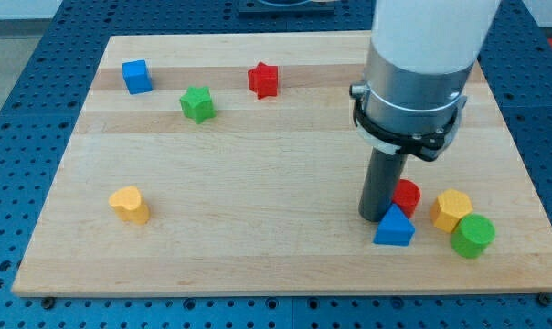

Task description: Place your arm at the left center of the board

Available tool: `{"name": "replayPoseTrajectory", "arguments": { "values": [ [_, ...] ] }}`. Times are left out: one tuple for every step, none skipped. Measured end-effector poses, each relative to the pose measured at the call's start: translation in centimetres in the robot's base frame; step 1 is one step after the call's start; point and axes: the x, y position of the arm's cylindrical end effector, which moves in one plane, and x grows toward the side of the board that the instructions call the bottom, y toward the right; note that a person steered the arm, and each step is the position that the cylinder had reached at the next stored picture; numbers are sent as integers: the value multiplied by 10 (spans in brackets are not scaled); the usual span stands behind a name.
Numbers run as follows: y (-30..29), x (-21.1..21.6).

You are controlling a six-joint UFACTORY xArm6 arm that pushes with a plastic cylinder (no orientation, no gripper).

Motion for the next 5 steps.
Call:
{"name": "replayPoseTrajectory", "arguments": {
  "values": [
    [11, 0],
    [26, 0],
    [32, 0],
    [24, -2],
    [-44, -20]
  ]
}}
